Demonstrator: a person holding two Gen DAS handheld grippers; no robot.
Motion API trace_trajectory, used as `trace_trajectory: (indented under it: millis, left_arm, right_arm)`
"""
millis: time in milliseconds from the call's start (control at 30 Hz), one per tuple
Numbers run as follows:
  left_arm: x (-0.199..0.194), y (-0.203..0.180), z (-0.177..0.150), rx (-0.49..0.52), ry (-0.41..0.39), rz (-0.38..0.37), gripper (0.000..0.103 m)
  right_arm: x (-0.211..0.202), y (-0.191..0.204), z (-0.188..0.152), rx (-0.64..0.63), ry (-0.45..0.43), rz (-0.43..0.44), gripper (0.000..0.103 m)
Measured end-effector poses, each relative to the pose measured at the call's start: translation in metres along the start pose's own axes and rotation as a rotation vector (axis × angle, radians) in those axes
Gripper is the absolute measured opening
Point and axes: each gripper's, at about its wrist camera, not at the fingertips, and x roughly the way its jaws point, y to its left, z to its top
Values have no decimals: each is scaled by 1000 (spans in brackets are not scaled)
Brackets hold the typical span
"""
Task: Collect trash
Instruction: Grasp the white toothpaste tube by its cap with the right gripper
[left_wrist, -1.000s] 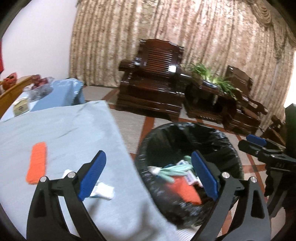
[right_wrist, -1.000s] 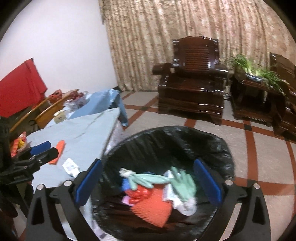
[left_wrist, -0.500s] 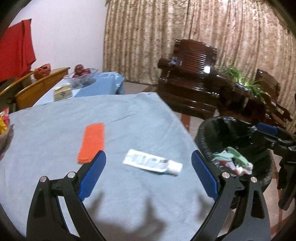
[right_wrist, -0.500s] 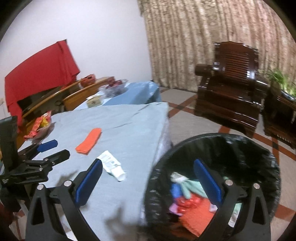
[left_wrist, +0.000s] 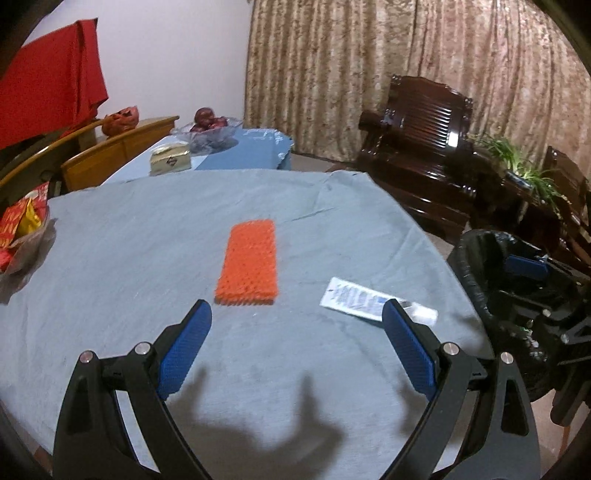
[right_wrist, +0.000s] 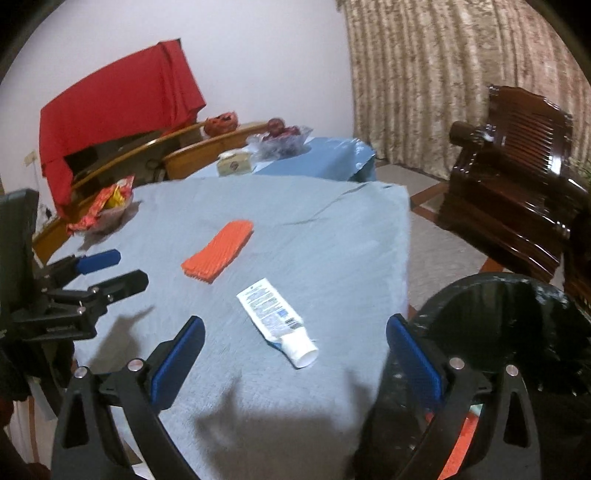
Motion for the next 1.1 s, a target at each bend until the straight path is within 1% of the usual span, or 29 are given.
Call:
trace_trajectory:
  millis: [233,300,367,433,633,700,733,800,900,1100]
  left_arm:
    - [16,17,-10,-18,45,27,91]
    - [20,19,-12,-20,53,29,91]
    - [23,21,-14,-22,61,32,91]
    - [26,22,-15,-26,67,31,91]
    - [32,24,-17,-30,78,25,91]
    - [34,24,-18,-31,81,23,91]
    - [34,24,-18,-31,82,22,91]
    - [35,24,-18,-31,84,20,91]
    - [36,25,-19,-32,87,20,91]
    - [36,27,-21,-41,85,21,91]
  right_arm:
    - [41,8,-8,-33,85,30,86]
    - [52,7,-11,-30,109,31,78]
    - [61,5,-13,-21,134,27,73]
    - [68,3,-16,-15,154,21,72]
    - [82,0,-22,-16,195,26,64]
    - [86,-1,-23,-12,208,24,57]
    - [87,-2,-24,-7,210,22,56]
    - [88,-2,-24,-1,216,21,50]
    - [86,0,-24,6,231,42,43]
    - [84,13,-27,-1,254,96,43]
